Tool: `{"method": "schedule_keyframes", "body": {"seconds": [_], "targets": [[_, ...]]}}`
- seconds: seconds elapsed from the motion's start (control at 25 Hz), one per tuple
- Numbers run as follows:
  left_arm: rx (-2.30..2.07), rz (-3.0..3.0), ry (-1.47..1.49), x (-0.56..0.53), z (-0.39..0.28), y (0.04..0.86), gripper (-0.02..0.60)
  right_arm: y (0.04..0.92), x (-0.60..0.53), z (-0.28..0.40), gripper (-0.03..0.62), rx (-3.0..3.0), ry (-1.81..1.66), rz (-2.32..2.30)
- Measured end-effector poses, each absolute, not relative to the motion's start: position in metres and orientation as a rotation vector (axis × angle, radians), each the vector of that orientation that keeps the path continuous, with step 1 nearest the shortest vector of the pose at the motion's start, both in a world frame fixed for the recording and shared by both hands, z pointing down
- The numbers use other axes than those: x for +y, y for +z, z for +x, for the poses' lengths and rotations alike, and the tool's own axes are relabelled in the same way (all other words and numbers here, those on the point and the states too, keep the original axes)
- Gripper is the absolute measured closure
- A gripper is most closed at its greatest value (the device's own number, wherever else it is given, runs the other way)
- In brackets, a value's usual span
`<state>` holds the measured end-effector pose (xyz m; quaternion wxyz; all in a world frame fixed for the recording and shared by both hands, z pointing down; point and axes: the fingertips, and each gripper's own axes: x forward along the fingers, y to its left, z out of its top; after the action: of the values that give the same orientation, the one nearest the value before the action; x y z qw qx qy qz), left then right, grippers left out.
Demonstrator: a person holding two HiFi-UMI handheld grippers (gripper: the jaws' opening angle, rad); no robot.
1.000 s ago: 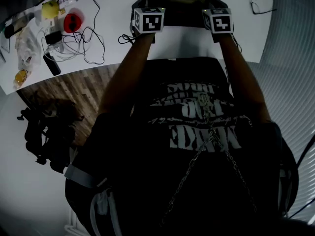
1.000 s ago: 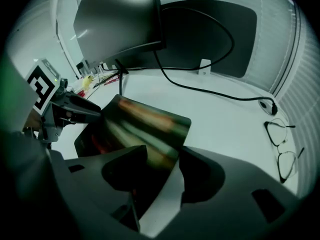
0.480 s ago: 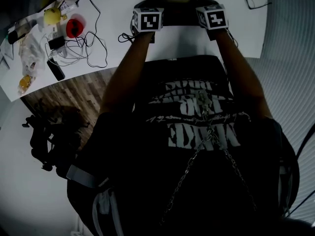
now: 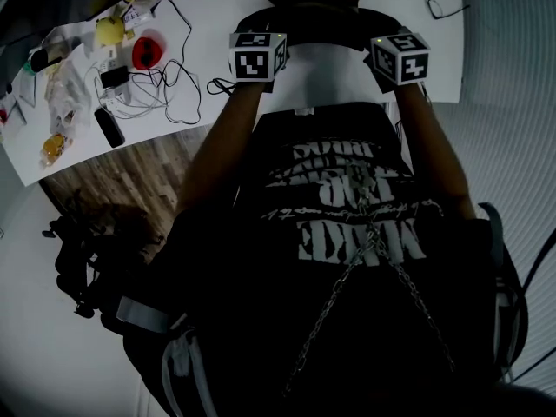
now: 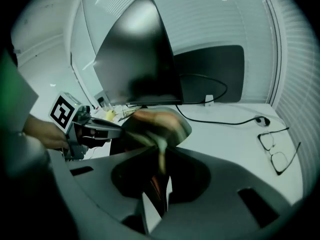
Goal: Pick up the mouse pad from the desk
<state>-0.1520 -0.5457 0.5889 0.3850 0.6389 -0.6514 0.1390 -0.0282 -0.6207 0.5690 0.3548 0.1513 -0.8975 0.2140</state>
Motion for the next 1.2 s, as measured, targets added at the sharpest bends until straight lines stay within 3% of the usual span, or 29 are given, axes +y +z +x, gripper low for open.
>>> {"method": "schedule_keyframes", "body": {"seconds": [0.6,0.96,1.2], "targets": [[-1.855,1.953,0.166,-0.535,-0.193,0.351,0.534,0.334,-0.611,-0.061,0.545,-2.638,0.415,0.474],[-1.829,2.113,0.137,-0.513,-0.195,0.271,0.534,0.259,-0.589,-0.062,0.545,-2.728,0.384,0.526],[-1.788,2.131,0.127,-0.519,-0.192,0.270,0.535,0.252,-0.588,-0.056,0.545,-2.725,0.398,0.533]]}}
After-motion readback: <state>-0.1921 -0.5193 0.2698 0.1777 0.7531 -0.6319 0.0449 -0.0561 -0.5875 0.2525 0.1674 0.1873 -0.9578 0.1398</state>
